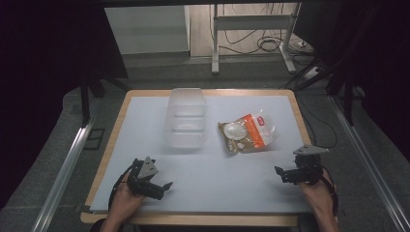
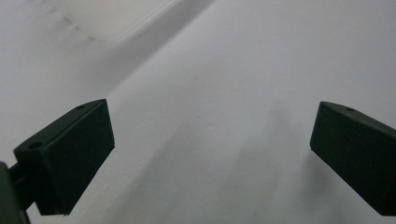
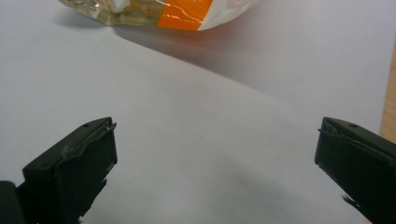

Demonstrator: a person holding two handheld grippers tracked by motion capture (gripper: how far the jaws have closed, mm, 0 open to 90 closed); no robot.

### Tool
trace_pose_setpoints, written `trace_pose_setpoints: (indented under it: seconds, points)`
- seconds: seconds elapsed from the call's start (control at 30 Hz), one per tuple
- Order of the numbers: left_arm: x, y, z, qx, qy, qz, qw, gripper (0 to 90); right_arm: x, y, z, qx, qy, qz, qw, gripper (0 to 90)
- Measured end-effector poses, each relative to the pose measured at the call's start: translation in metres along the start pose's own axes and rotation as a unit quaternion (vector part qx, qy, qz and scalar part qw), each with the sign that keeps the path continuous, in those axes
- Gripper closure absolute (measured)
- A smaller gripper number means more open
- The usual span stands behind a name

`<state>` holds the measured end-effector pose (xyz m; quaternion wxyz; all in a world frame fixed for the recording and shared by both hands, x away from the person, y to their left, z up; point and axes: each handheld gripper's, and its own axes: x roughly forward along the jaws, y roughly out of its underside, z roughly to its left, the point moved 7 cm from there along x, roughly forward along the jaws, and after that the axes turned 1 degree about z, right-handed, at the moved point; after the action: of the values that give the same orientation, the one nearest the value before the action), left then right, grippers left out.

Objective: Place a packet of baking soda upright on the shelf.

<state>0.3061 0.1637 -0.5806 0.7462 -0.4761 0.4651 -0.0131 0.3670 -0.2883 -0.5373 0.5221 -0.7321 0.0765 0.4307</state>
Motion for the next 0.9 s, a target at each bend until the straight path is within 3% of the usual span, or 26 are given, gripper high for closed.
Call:
trace_pose_setpoints:
  seconds: [0.33,0.47,0.6,0.9]
  points:
    - [-0.0001,0.0008,-0.0005,0.001,0.000,0.001,1.0000,0.0,0.0024,-0.0013,-0.0005,-0.036,0.006,-0.009,0.9993,0.0]
    - [0.0004,0.0012,-0.0001,0.000,0.000,0.002,1.0000,0.0,0.0028,-0.0011,0.0002,-0.006,-0.011,-0.002,0.9999,0.0]
    - [0.0004,0.0014,-0.0001,0.000,0.000,0.003,1.0000,0.0,0.0007,-0.0044,0.0005,0.024,-0.028,-0.021,0.9991,0.0]
    - [0.0006,0.0018,-0.0005,0.000,0.000,0.005,1.0000,0.0,0.0034,-0.0034,-0.0013,0.020,-0.021,-0.026,0.9992,0.0]
